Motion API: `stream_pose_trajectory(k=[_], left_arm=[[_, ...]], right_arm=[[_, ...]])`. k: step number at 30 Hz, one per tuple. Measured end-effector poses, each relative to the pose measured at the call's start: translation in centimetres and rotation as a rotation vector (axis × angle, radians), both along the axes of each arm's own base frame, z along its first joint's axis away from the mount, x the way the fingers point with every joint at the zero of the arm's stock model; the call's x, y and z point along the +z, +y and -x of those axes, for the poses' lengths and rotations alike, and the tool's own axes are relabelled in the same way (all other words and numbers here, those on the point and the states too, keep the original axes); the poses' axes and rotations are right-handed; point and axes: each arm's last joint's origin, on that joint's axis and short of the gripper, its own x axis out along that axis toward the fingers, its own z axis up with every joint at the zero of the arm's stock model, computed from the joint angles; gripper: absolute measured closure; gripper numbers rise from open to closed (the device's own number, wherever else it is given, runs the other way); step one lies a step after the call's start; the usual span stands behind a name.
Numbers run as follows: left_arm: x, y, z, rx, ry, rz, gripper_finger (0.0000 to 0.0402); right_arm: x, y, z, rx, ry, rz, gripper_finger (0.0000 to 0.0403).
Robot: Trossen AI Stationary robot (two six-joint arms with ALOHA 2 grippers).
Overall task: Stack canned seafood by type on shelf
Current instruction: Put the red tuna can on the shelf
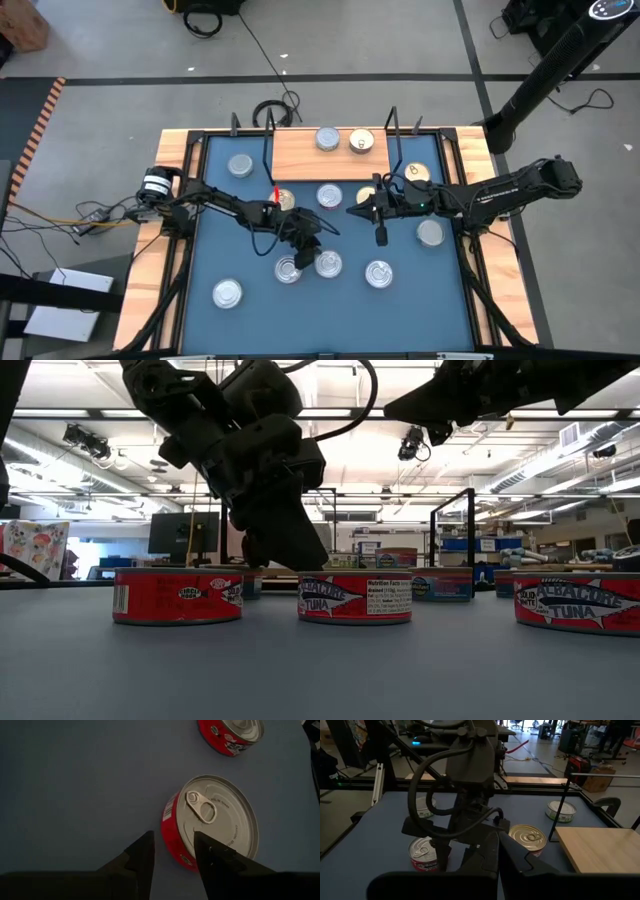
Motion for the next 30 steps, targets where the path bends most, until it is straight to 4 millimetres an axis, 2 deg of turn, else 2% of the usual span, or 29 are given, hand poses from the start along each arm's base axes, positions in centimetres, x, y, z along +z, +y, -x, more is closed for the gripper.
stream_pose_trajectory(k=[10, 18, 25, 30], left_arm=[[-0.1, 0.0, 0.0, -0.004, 0.001, -0.005, 0.0259], [-0.7, -0.2, -1.4, -0.019, 0.033, 0.001, 0.0259], [-0.6, -0.1, -1.4, -0.016, 0.065, -0.001, 0.0260], [-0.6, 0.2, -1.5, -0.020, 0.066, 0.016, 0.0282]], right_arm=[[0.0, 0.0, 0.0, 0.000, 0.000, 0.000, 0.0392], [0.1, 0.0, 0.0, 0.000, -0.005, 0.000, 0.0392], [0.0, 0.0, 0.0, 0.001, 0.004, 0.004, 0.0392], [-0.1, 0.0, 0.0, 0.001, 0.009, 0.005, 0.0392]])
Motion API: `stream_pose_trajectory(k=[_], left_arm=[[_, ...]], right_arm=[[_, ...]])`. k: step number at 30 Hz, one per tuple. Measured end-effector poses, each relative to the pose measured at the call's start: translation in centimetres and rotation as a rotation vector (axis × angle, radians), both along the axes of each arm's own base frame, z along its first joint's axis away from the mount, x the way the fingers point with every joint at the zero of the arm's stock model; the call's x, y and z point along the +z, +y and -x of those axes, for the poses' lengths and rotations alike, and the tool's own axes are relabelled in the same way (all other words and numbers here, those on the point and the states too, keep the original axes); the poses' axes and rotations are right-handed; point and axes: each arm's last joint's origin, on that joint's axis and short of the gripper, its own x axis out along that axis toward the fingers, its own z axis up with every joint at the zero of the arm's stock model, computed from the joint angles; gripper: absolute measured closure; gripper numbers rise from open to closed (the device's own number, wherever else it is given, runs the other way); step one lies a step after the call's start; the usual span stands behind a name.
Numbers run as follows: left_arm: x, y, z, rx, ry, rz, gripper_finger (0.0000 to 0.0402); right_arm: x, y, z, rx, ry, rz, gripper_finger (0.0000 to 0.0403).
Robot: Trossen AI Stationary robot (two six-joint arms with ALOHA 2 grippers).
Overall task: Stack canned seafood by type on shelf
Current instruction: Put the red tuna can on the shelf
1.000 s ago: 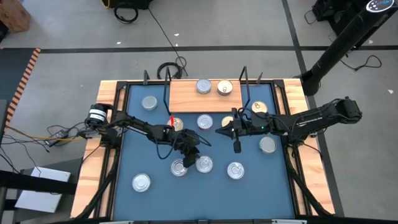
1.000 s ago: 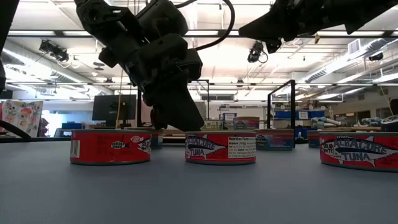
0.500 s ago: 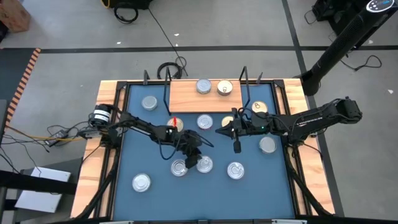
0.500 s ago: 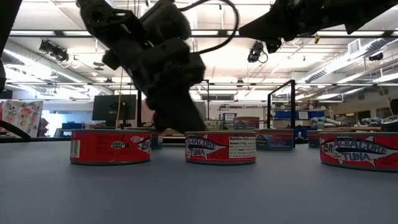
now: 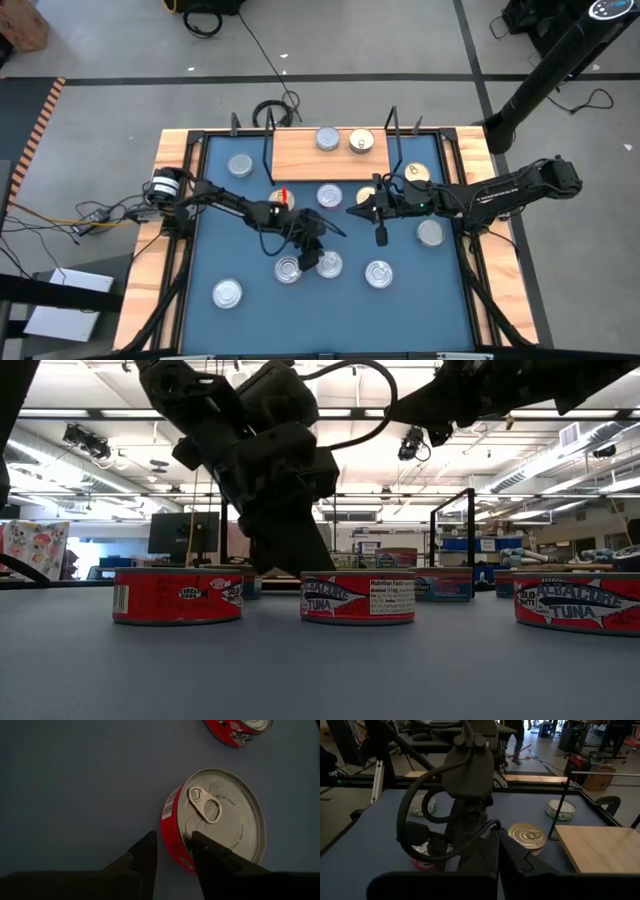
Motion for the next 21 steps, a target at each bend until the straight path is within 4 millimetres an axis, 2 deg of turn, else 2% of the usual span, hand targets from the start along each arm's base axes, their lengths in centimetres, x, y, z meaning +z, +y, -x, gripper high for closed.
stream_pose_trajectory(k=[11, 21], left_arm=[[0.14, 0.66, -0.01, -0.019, -0.003, 0.035, 0.0389], [0.11, 1.08, 0.03, -0.004, 0.009, 0.048, 0.0399]], right_arm=[[0.02, 0.00, -0.01, -0.001, -0.002, -0.004, 0.0392], [0.02, 0.00, 0.00, -0.001, -0.002, -0.005, 0.0392]])
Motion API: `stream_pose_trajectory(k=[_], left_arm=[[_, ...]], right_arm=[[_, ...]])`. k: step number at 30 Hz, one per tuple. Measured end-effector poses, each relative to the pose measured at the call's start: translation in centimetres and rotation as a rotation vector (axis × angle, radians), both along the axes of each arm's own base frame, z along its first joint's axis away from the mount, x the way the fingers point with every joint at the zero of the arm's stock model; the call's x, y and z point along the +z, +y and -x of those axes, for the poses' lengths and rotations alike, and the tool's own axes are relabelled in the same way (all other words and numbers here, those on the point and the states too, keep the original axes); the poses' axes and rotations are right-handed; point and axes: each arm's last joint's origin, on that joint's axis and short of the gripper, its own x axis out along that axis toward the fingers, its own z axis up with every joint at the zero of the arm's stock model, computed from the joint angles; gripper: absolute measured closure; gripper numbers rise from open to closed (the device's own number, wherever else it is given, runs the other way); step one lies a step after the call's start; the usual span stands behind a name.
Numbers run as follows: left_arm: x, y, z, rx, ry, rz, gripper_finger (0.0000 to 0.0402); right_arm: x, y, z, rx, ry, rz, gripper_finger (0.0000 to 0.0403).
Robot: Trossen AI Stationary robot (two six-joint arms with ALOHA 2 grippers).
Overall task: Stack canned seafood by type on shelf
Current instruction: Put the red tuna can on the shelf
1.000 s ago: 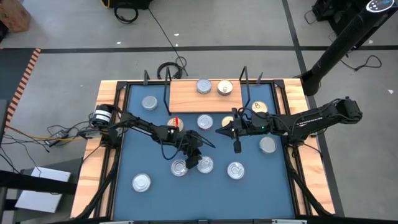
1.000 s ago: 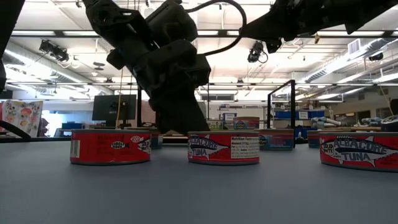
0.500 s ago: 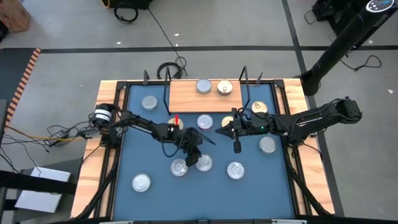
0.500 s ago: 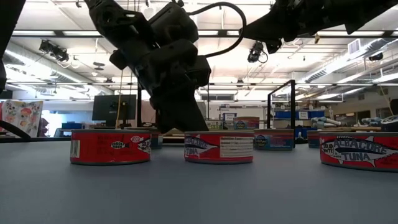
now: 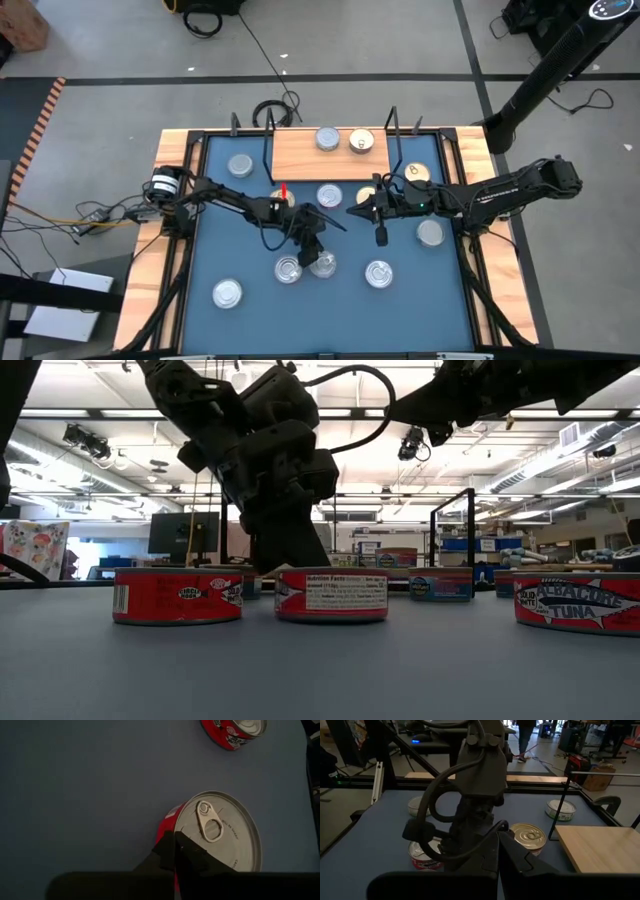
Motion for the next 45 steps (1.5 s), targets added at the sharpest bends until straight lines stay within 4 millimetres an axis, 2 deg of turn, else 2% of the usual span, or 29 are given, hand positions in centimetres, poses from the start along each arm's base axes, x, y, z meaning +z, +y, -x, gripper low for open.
stream_pose_trajectory(k=[10, 45], left_arm=[[-0.1, 1.1, 0.0, -0.004, -0.002, 0.041, 0.0400], [-0.4, 4.7, 0.4, 0.042, 0.007, -0.014, 0.0401]], right_arm=[[0.0, 0.0, 0.0, 0.000, 0.000, 0.000, 0.0392], [0.0, 0.0, 0.0, 0.000, 0.002, 0.000, 0.0391]])
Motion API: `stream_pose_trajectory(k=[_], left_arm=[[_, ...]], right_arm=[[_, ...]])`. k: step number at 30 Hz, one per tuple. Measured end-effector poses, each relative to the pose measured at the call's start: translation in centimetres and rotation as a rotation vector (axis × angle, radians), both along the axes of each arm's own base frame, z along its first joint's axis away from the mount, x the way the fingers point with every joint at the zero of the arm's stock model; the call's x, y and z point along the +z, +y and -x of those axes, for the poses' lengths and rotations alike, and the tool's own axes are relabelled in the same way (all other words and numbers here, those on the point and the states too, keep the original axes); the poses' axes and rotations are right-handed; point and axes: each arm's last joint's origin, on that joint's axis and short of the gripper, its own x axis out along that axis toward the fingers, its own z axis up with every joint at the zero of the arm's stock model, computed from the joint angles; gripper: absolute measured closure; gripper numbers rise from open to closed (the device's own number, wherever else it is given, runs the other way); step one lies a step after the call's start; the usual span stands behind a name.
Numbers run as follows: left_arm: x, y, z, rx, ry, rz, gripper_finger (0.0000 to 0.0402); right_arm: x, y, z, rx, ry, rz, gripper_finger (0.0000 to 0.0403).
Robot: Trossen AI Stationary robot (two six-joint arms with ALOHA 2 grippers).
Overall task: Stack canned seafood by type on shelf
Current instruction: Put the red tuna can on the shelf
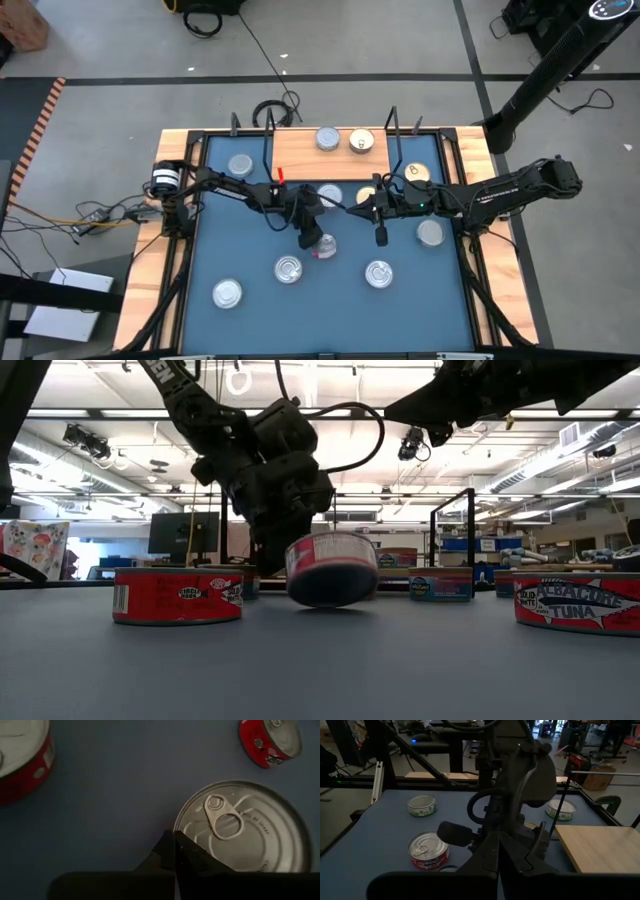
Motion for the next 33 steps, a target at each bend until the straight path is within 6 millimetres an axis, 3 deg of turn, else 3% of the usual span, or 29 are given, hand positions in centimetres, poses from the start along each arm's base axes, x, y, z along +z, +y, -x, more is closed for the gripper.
stream_pose_trajectory(k=[9, 14, 18, 25, 33], left_arm=[[0.0, 0.0, 0.0, -0.004, -0.005, -0.007, 0.0401], [0.0, 0.0, 0.0, -0.016, -0.008, -0.017, 0.0401], [0.0, 0.0, 0.0, -0.016, -0.008, -0.016, 0.0401], [0.0, 0.0, 0.0, -0.016, -0.003, -0.016, 0.0401], [-0.1, 0.0, 0.0, -0.016, -0.001, -0.015, 0.0401]], right_arm=[[-0.4, 1.5, 0.2, 0.020, 0.037, 0.003, 0.0372], [-1.4, 3.8, 0.7, -0.017, 0.115, 0.039, 0.0313], [-3.6, 6.0, 0.2, -0.013, 0.202, 0.101, 0.0261], [-5.9, 9.4, -2.9, -0.068, 0.312, 0.257, 0.0199], [-8.1, 12.2, -6.5, -0.125, 0.476, 0.502, 0.0161]])
